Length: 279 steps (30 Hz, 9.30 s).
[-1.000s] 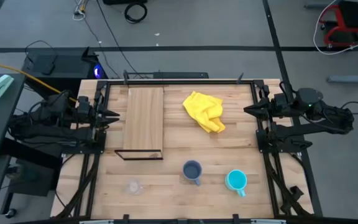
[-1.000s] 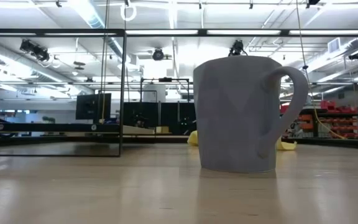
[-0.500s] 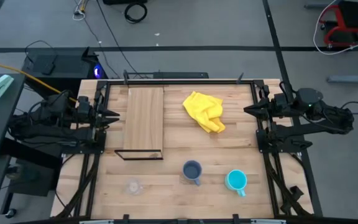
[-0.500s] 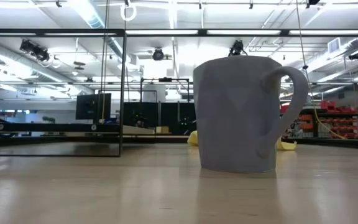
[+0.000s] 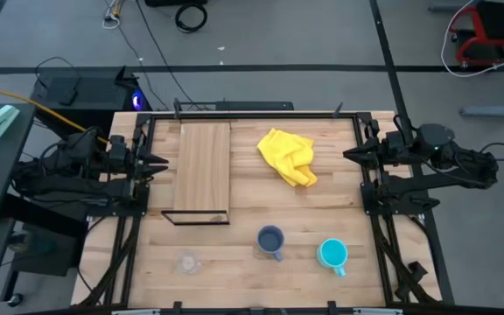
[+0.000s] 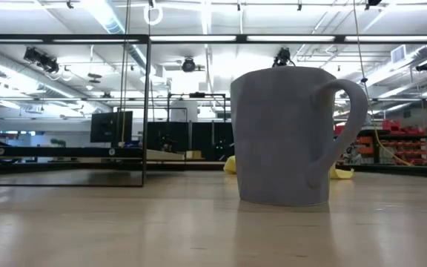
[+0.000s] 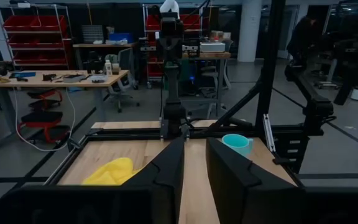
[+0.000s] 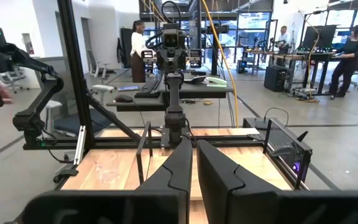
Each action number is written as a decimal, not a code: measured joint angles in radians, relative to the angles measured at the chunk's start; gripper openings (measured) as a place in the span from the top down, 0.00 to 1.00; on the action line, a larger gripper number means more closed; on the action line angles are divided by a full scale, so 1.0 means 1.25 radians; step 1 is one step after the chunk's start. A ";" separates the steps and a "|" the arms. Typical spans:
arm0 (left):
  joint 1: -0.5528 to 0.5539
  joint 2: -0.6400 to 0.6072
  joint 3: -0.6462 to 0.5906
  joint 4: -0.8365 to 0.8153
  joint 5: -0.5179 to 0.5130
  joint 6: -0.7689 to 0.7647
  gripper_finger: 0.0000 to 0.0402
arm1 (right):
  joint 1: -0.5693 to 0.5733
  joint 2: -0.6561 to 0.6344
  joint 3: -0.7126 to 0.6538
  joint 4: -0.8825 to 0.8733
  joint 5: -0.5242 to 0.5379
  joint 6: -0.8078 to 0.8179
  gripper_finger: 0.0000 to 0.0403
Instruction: Stack small to large cups/mugs on shelf
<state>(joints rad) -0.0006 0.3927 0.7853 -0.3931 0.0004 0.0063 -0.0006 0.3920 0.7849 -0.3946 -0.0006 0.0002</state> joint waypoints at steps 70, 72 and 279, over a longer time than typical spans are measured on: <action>0.000 0.000 0.000 0.174 0.000 -0.101 0.83 | 0.001 0.242 0.000 0.400 0.042 0.574 0.92; 0.000 0.000 0.000 0.175 0.000 -0.101 0.83 | 0.001 0.251 0.000 0.400 0.060 0.591 0.92; -0.513 0.922 0.843 -0.939 -0.199 -1.236 0.98 | 0.371 0.634 0.347 -0.659 0.102 0.710 0.75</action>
<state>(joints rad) -0.6413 1.5452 1.8384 -1.5672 -0.2484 -1.5393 0.4633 1.1847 1.2182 -1.2182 0.1265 0.8875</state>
